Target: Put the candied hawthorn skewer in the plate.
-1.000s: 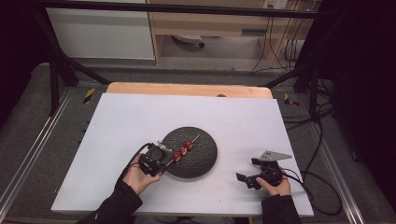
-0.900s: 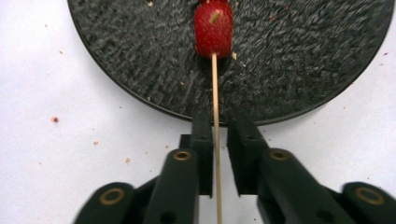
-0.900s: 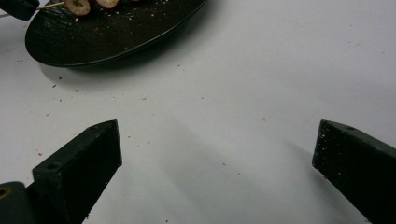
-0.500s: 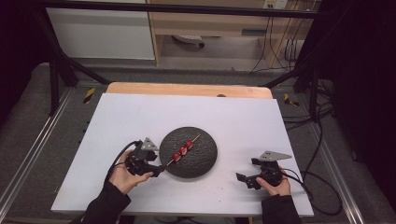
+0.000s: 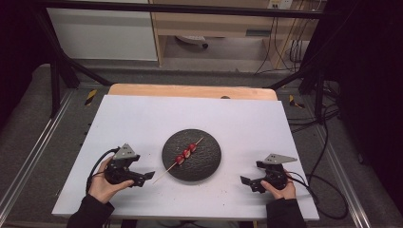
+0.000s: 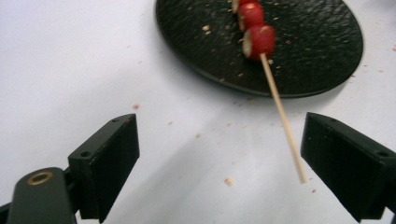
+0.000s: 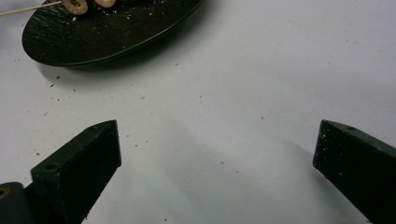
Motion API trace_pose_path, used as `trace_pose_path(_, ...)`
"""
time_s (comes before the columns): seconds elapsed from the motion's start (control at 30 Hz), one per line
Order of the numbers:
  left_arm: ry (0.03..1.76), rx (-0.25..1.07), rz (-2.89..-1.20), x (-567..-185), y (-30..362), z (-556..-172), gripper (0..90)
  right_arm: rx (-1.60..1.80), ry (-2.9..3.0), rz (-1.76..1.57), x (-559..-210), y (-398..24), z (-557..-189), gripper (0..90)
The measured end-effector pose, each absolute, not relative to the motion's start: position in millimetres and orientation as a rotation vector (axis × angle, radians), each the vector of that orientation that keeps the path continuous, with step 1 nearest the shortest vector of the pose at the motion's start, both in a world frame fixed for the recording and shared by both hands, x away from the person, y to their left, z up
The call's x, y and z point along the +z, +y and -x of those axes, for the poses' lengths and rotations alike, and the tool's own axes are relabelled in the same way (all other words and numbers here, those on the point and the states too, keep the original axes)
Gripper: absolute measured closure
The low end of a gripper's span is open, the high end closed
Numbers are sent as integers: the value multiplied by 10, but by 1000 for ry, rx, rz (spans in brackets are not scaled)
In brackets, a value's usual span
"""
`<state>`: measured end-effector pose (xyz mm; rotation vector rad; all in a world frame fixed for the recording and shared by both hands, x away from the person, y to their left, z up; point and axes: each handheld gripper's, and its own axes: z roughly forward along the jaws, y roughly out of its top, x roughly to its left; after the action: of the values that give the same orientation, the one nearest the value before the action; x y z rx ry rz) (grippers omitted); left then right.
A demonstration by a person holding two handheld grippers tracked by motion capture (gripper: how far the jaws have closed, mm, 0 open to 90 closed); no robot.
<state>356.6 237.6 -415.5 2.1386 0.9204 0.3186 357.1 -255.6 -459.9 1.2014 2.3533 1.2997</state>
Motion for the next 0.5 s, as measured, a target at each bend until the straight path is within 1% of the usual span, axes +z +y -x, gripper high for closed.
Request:
trace_pose_path(0.07,931,337,-2129,-4220,2435,-3540,121,1298,2355,-1201,-4600,-2556,-3571,13)
trace_pose_path(0.37,968,331,-2074,-4440,2677,-3463,110,1301,2355,-1206,-4600,-2553,-3563,9)
trace_pose_path(0.5,973,343,-2073,-4465,2730,-3453,110,1302,2354,-1206,-4600,-2554,-3559,8)
